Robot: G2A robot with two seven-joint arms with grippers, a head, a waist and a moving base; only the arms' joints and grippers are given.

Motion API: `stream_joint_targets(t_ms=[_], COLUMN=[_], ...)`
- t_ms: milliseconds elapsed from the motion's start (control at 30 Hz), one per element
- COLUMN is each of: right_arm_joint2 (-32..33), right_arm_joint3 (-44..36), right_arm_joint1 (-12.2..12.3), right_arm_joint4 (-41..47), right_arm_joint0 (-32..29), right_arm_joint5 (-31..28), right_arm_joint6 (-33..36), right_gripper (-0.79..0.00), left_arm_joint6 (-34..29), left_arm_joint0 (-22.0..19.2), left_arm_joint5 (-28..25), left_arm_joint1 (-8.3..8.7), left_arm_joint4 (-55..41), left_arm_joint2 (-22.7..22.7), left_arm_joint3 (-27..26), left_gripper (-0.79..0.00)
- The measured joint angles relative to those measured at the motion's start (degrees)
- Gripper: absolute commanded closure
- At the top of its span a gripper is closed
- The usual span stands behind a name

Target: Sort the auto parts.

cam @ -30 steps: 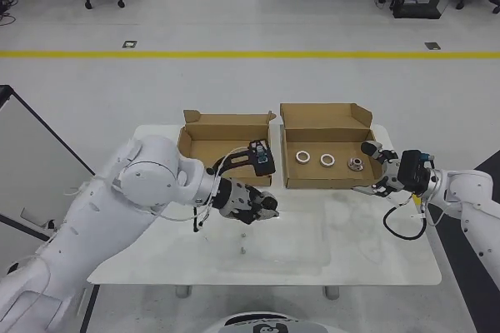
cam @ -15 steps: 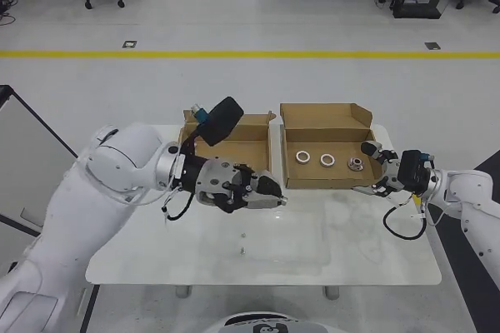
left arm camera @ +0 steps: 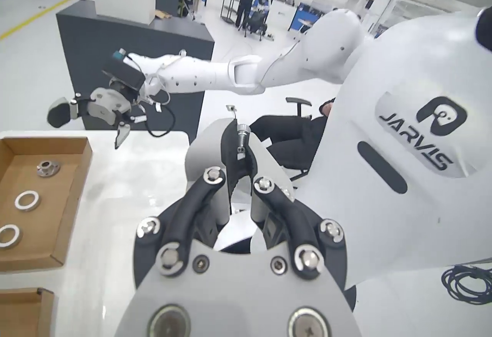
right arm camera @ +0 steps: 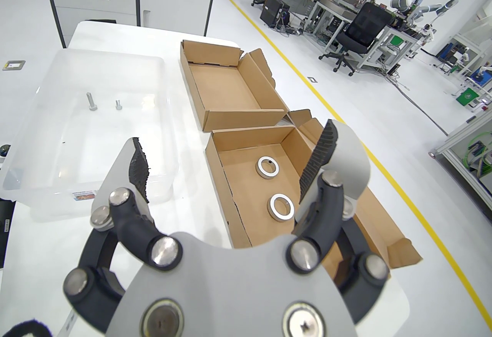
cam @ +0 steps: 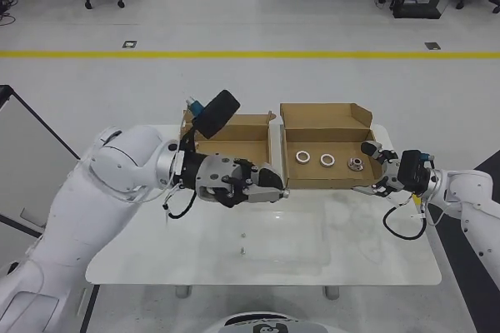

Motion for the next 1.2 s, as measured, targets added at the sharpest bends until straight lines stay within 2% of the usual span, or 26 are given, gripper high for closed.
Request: stream_joint_targets(t_ms=[267,433,767,1200], right_arm_joint2=[0.0,0.0,0.0,0.0], right_arm_joint3=[0.0,0.0,0.0,0.0], right_arm_joint1=[0.0,0.0,0.0,0.0], right_arm_joint4=[0.0,0.0,0.0,0.0], right_arm_joint0=[0.0,0.0,0.0,0.0], right_arm_joint5=[0.0,0.0,0.0,0.0], right_arm_joint6=[0.0,0.0,0.0,0.0], right_gripper=[-0.785,-0.785,-0.785,-0.785], left_arm_joint6=[5.9,4.91,4.59,1.57], left_arm_joint0=[-0.95,-2.12,-2.78,0.06], left_arm_joint5=[-6.26,-9.79,-9.48,-6.48], left_arm_joint1=[-1.58,-2.65,-4.58,-8.14], left_arm_joint4=[-12.6,-23.37,-37.15,-47.71], left_arm_joint2=[2.08,3.96,5.29,1.45], left_arm_joint3=[3.4,4.96,3.82,3.24], left_gripper=[0.0,0.0,0.0,0.0])
